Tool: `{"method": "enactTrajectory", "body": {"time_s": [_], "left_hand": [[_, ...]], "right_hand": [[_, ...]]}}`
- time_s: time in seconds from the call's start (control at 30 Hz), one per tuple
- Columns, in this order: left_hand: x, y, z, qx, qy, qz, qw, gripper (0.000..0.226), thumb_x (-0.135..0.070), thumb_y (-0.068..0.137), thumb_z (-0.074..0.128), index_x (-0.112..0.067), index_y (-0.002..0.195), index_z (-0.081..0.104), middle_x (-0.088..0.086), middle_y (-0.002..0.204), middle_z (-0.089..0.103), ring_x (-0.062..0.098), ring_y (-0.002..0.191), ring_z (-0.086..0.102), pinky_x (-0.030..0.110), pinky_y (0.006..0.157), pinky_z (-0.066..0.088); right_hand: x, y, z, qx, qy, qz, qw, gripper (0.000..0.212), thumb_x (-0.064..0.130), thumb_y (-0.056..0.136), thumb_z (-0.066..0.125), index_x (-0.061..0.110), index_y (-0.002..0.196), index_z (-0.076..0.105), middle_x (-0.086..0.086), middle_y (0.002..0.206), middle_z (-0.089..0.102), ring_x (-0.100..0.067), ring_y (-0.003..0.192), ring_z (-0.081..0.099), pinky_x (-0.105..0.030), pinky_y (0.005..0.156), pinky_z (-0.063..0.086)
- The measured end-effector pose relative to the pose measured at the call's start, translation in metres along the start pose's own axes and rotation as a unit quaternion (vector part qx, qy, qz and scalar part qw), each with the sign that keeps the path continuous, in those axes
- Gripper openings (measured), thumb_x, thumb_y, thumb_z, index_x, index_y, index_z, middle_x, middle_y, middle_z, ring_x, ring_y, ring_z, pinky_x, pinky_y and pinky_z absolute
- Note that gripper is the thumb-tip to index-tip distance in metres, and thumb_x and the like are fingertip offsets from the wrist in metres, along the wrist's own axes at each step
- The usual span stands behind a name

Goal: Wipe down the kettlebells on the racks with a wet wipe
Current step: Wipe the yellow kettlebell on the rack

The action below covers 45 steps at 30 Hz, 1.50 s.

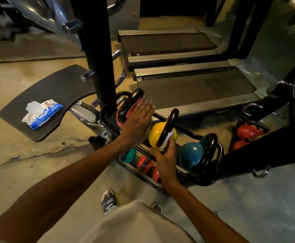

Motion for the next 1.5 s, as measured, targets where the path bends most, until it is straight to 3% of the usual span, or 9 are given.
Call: {"method": "enactTrajectory", "body": {"time_s": [0.13, 0.27, 0.47, 0.67, 0.87, 1.03, 1.13, 1.3, 1.5], "left_hand": [[-0.019, -0.003, 0.009, 0.034, -0.023, 0.103, 0.994, 0.080, -0.016, 0.096, 0.067, -0.003, 0.163, 0.026, 0.019, 0.170, 0.025, 0.031, 0.160, 0.019, 0.044, 0.132, 0.014], [-0.021, 0.004, 0.017, 0.057, -0.007, 0.166, 0.984, 0.093, -0.002, 0.087, 0.072, -0.007, 0.165, 0.022, 0.016, 0.171, 0.023, 0.031, 0.160, 0.018, 0.041, 0.131, 0.014], [-0.005, 0.008, 0.020, 0.129, 0.003, 0.194, 0.973, 0.122, -0.004, 0.077, 0.083, -0.017, 0.168, 0.003, 0.008, 0.176, 0.008, 0.024, 0.163, 0.006, 0.043, 0.129, 0.025], [-0.015, 0.029, 0.006, 0.107, -0.090, 0.173, 0.975, 0.064, -0.022, 0.108, 0.048, -0.012, 0.166, 0.024, 0.010, 0.173, 0.023, 0.023, 0.162, 0.015, 0.039, 0.131, 0.020], [-0.039, 0.051, 0.009, 0.171, -0.138, 0.120, 0.968, 0.059, -0.039, 0.112, 0.032, -0.010, 0.164, 0.029, 0.009, 0.172, 0.023, 0.020, 0.161, 0.013, 0.038, 0.131, 0.018], [-0.041, 0.072, 0.008, 0.202, -0.138, 0.120, 0.962, 0.053, -0.030, 0.114, 0.038, -0.007, 0.162, 0.034, 0.013, 0.171, 0.025, 0.025, 0.161, 0.016, 0.036, 0.131, 0.014], [-0.044, 0.080, 0.007, 0.218, -0.129, 0.119, 0.960, 0.052, -0.029, 0.114, 0.037, -0.008, 0.162, 0.034, 0.012, 0.171, 0.026, 0.025, 0.161, 0.017, 0.035, 0.129, 0.013], [-0.043, 0.078, 0.010, 0.206, -0.147, 0.118, 0.960, 0.051, -0.027, 0.114, 0.039, -0.007, 0.161, 0.036, 0.013, 0.170, 0.028, 0.025, 0.160, 0.019, 0.035, 0.129, 0.015], [-0.042, 0.079, 0.013, 0.202, -0.155, 0.118, 0.960, 0.050, -0.025, 0.113, 0.040, -0.005, 0.159, 0.039, 0.014, 0.169, 0.031, 0.026, 0.160, 0.020, 0.031, 0.127, 0.013]], "right_hand": [[0.018, 0.025, -0.024, 0.012, 0.091, 0.028, 0.995, 0.054, 0.008, 0.087, 0.065, 0.026, 0.138, 0.062, -0.005, 0.124, 0.072, -0.024, 0.118, 0.066, -0.035, 0.091, 0.057], [0.017, 0.001, -0.027, 0.095, 0.047, 0.025, 0.994, 0.087, -0.015, 0.084, 0.061, 0.026, 0.158, 0.038, 0.004, 0.140, 0.063, -0.012, 0.119, 0.066, -0.031, 0.084, 0.061], [0.025, 0.017, -0.036, 0.068, 0.059, 0.026, 0.996, 0.062, 0.012, 0.073, 0.065, 0.025, 0.134, 0.065, -0.012, 0.121, 0.071, -0.032, 0.116, 0.065, -0.045, 0.093, 0.061], [0.023, 0.025, -0.045, 0.065, 0.083, 0.034, 0.994, 0.056, 0.000, 0.083, 0.055, 0.025, 0.130, 0.066, -0.005, 0.123, 0.073, -0.025, 0.120, 0.066, -0.035, 0.093, 0.057], [0.014, -0.002, -0.033, 0.079, 0.036, 0.023, 0.996, 0.084, -0.018, 0.083, 0.056, 0.020, 0.157, 0.042, -0.003, 0.134, 0.066, -0.020, 0.112, 0.066, -0.025, 0.079, 0.060], [0.017, 0.003, -0.029, 0.040, 0.045, 0.019, 0.998, 0.083, -0.018, 0.087, 0.054, 0.029, 0.155, 0.042, 0.020, 0.108, 0.073, -0.001, 0.093, 0.068, -0.027, 0.080, 0.060], [0.013, -0.001, -0.031, 0.052, 0.062, 0.021, 0.996, 0.080, -0.013, 0.087, 0.058, 0.027, 0.154, 0.044, 0.005, 0.132, 0.068, -0.011, 0.117, 0.066, -0.029, 0.086, 0.060], [0.013, 0.000, -0.035, 0.051, 0.066, 0.024, 0.996, 0.079, -0.002, 0.082, 0.060, 0.029, 0.154, 0.045, 0.012, 0.128, 0.069, -0.007, 0.115, 0.066, -0.031, 0.089, 0.061], [0.019, 0.033, -0.048, 0.064, 0.085, 0.066, 0.992, 0.052, 0.008, 0.074, 0.059, 0.013, 0.125, 0.069, -0.019, 0.117, 0.071, -0.039, 0.112, 0.065, -0.043, 0.087, 0.058]]}}
Point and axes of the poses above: each hand's wrist, its own y-axis towards the middle knuckle, its own z-axis out of the palm, x = y × z, the point moved 1 cm from there along y, towards the middle knuckle
